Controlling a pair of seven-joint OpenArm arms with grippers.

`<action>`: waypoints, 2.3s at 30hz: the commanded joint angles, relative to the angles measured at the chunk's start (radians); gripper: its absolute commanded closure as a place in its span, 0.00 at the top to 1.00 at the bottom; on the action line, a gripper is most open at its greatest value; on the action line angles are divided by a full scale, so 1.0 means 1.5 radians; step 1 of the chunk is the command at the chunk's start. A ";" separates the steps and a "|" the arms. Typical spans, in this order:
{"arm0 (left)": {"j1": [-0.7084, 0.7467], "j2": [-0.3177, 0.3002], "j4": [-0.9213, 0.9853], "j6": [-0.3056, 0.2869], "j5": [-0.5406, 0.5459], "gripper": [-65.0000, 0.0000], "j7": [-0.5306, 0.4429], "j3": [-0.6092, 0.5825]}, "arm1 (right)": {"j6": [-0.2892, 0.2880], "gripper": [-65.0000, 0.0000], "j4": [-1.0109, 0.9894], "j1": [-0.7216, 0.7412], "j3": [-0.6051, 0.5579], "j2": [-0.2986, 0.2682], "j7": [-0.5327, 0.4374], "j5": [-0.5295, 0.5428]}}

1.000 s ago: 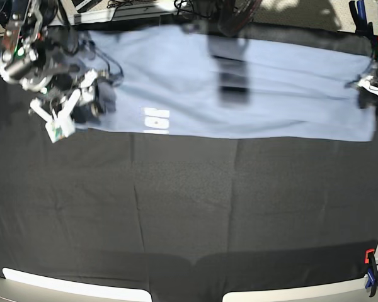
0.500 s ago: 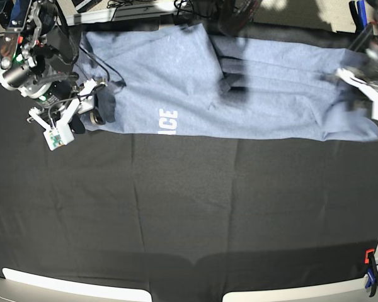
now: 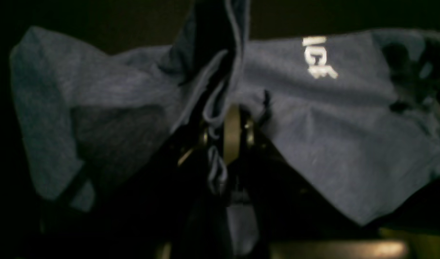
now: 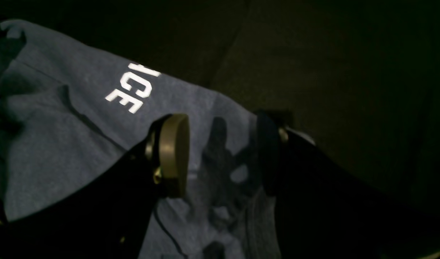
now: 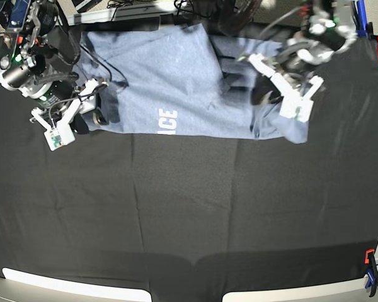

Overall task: Layout the t-shirt on the table in an organized manner, then fold the t-shirt properly
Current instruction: 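Grasp the other end of the strip with the left gripper and fold it inward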

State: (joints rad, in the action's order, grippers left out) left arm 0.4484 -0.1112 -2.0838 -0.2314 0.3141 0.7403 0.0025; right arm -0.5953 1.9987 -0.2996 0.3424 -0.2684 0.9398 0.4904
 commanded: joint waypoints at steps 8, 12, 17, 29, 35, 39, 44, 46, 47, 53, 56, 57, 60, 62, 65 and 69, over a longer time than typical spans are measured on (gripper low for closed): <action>-0.029 0.035 0.044 0.000 -0.002 0.00 -0.036 -0.038 | -0.003 0.45 0.011 0.006 0.003 -0.008 -0.010 0.008; -0.049 0.049 0.085 0.000 0.008 0.00 -0.036 -0.039 | -0.003 0.45 0.011 0.006 0.003 -0.008 -0.010 0.008; -0.065 0.053 0.113 0.000 0.020 0.00 -0.037 -0.076 | -0.003 0.45 0.011 0.006 0.003 -0.008 -0.011 0.008; -0.085 0.053 0.114 -0.045 0.031 0.46 -0.039 -0.105 | -0.003 0.45 0.011 0.006 0.003 -0.008 -0.011 0.008; -0.091 0.053 0.070 -0.155 0.154 0.46 -0.002 -0.100 | -0.003 0.45 0.011 0.006 0.003 -0.008 -0.011 0.008; -0.090 0.053 0.005 -0.124 0.079 0.46 0.005 -0.050 | -0.003 0.45 0.011 0.006 0.003 -0.008 -0.010 0.007; -0.081 0.051 0.001 -0.082 -0.010 0.45 0.023 0.032 | -0.003 0.45 0.011 0.006 0.003 -0.008 -0.010 0.008; -0.068 0.051 0.002 -0.082 -0.053 0.42 0.025 0.046 | -0.003 0.45 0.011 0.006 0.003 -0.008 -0.010 0.008; -0.061 0.051 0.002 -0.082 -0.069 0.40 0.024 0.047 | -0.003 0.45 0.011 0.006 0.003 -0.008 -0.010 0.009; -0.041 0.052 0.040 -0.083 -0.077 0.00 -0.021 0.045 | -0.003 0.45 0.011 0.006 0.003 -0.008 -0.010 0.012; -0.042 0.052 0.069 -0.098 -0.077 0.00 -0.020 0.045 | -0.003 0.45 0.011 0.006 0.003 -0.008 -0.010 0.012; -0.042 0.051 0.075 -0.110 -0.077 0.00 -0.020 0.045 | -0.003 0.45 0.011 0.006 0.003 -0.008 -0.010 0.012; -0.042 0.052 0.094 -0.122 -0.075 0.00 -0.019 0.034 | -0.003 0.45 0.011 0.006 0.003 -0.008 -0.010 0.012; -0.045 0.052 0.111 -0.122 -0.077 0.00 -0.023 0.018 | -0.003 0.45 0.011 0.006 0.003 -0.008 -0.010 0.012; -0.052 0.052 0.139 -0.121 -0.078 0.00 -0.036 -0.012 | -0.003 0.45 0.011 0.006 0.003 -0.008 -0.010 0.012; -0.084 0.052 0.179 -0.120 -0.078 0.00 -0.057 -0.039 | -0.003 0.45 0.011 0.006 0.003 -0.008 -0.006 0.012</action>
State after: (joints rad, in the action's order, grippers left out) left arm 0.3305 -0.0334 -1.7985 -0.4042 0.1822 0.6807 -0.0547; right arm -0.5953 1.9987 -0.2993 0.3424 -0.2684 0.9440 0.4953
